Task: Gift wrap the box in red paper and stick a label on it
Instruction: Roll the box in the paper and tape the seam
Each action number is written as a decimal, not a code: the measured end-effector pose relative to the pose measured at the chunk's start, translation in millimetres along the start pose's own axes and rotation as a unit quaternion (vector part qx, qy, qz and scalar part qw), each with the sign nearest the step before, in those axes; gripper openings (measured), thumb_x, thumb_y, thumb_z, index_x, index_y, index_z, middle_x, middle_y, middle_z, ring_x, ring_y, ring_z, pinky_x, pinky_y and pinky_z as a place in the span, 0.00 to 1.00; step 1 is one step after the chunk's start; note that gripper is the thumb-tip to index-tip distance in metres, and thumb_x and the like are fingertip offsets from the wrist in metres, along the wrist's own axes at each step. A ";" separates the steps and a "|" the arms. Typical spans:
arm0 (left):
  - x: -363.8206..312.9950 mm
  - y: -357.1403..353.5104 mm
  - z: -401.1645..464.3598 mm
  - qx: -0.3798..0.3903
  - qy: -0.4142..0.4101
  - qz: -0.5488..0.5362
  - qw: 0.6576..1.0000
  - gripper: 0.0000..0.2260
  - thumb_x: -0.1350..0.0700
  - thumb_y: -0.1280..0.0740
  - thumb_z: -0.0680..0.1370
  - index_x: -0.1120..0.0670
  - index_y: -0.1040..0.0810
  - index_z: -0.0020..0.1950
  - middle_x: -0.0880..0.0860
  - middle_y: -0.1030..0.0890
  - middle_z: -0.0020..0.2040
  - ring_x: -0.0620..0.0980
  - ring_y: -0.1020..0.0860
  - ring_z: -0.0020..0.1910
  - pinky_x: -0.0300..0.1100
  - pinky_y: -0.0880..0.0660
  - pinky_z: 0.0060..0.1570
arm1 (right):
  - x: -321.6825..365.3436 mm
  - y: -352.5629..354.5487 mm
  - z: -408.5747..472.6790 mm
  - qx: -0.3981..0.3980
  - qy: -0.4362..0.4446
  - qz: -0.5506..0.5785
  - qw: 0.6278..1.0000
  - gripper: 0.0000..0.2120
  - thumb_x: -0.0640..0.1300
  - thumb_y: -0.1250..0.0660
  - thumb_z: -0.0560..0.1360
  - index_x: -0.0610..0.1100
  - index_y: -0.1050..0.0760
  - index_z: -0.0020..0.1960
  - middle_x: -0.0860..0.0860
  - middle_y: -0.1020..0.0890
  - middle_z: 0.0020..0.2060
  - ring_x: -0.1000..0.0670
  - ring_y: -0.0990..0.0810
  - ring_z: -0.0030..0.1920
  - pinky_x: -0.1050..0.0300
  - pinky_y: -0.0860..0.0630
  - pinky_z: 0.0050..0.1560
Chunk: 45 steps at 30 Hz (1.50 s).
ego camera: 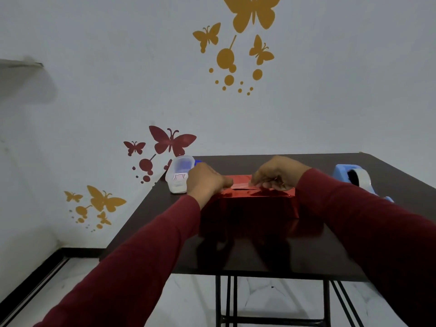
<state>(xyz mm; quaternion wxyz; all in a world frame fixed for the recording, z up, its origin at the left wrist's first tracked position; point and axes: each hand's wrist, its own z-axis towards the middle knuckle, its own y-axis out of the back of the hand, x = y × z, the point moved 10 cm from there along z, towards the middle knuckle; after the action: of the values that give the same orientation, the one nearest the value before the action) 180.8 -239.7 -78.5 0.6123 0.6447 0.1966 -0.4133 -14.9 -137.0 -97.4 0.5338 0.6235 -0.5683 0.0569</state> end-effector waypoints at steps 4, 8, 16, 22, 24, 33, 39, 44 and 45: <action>0.3 -3.1 4.4 -0.014 -0.015 0.031 0.999 0.09 0.52 0.22 0.62 0.56 0.15 0.36 0.50 0.15 0.33 0.47 0.16 0.38 0.45 0.17 0.45 | 1.6 -2.7 5.5 -0.018 0.006 -0.017 1.000 0.09 0.41 0.22 0.73 0.42 0.20 0.37 0.53 0.21 0.22 0.58 0.29 0.27 0.65 0.36 0.30; -1.3 -5.6 4.8 -0.017 -0.035 0.050 0.998 0.10 0.51 0.21 0.63 0.57 0.15 0.36 0.50 0.15 0.33 0.48 0.16 0.38 0.45 0.17 0.43 | 4.5 -2.1 10.7 -0.050 0.014 -0.037 0.998 0.09 0.40 0.19 0.67 0.42 0.18 0.34 0.52 0.19 0.24 0.57 0.29 0.21 0.65 0.35 0.27; 2.9 -3.6 8.5 -0.017 -0.047 0.063 0.997 0.10 0.56 0.21 0.62 0.58 0.20 0.30 0.50 0.21 0.27 0.47 0.22 0.30 0.38 0.28 0.29 | 6.2 19.6 9.6 -0.151 0.030 -0.083 0.985 0.20 0.49 0.12 0.58 0.43 0.21 0.36 0.49 0.18 0.31 0.50 0.23 0.30 0.57 0.26 0.33; 2.5 -1.0 7.3 -0.026 -0.066 0.098 0.993 0.07 0.61 0.33 0.73 0.55 0.14 0.42 0.53 0.15 0.42 0.53 0.19 0.45 0.42 0.22 0.45 | 4.6 18.2 11.4 -0.189 0.071 -0.112 0.973 0.12 0.45 0.21 0.67 0.44 0.15 0.50 0.46 0.13 0.45 0.47 0.15 0.46 0.54 0.17 0.50; -1.4 -1.8 4.6 -0.036 -0.079 0.099 0.991 0.08 0.58 0.35 0.72 0.52 0.16 0.43 0.50 0.16 0.43 0.53 0.18 0.46 0.42 0.24 0.45 | 6.1 19.5 7.6 -0.224 0.103 -0.084 0.966 0.08 0.44 0.26 0.69 0.46 0.15 0.47 0.47 0.14 0.50 0.45 0.15 0.51 0.49 0.17 0.55; -0.5 -16.2 3.7 -0.047 -0.068 0.155 0.984 0.25 0.34 0.25 0.65 0.49 0.23 0.52 0.47 0.20 0.48 0.51 0.21 0.51 0.45 0.27 0.43 | -1.4 8.1 -1.4 -0.227 0.083 -0.126 0.962 0.18 0.54 0.21 0.65 0.47 0.17 0.50 0.47 0.16 0.51 0.44 0.16 0.51 0.54 0.20 0.47; 6.2 -4.8 2.4 -0.069 -0.074 0.126 0.987 0.13 0.51 0.31 0.70 0.46 0.21 0.54 0.47 0.18 0.50 0.52 0.22 0.56 0.48 0.22 0.50 | 4.3 5.7 -14.5 -0.284 0.113 -0.174 0.936 0.13 0.52 0.26 0.69 0.49 0.19 0.51 0.48 0.17 0.51 0.42 0.17 0.53 0.54 0.26 0.43; -20.4 -19.3 -4.1 -0.082 -0.109 0.165 0.977 0.28 0.38 0.27 0.70 0.51 0.24 0.64 0.51 0.24 0.63 0.57 0.32 0.67 0.52 0.27 0.60 | 1.2 5.0 -18.2 -0.301 0.130 -0.160 0.931 0.12 0.55 0.27 0.70 0.48 0.19 0.45 0.48 0.16 0.45 0.43 0.16 0.48 0.55 0.26 0.40; -17.3 -23.1 -1.8 -0.075 -0.098 0.185 0.975 0.30 0.37 0.26 0.69 0.51 0.25 0.65 0.53 0.26 0.66 0.59 0.33 0.68 0.53 0.28 0.62 | -1.5 5.7 -17.4 -0.296 0.128 -0.150 0.935 0.12 0.56 0.26 0.69 0.47 0.19 0.43 0.49 0.16 0.43 0.44 0.16 0.46 0.55 0.26 0.39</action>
<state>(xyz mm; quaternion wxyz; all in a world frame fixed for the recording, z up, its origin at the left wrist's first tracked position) 153.8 -229.6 -79.8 0.7409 0.5788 0.0437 -0.3379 -10.5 -122.2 -87.6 0.7647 0.5025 -0.3866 -0.1153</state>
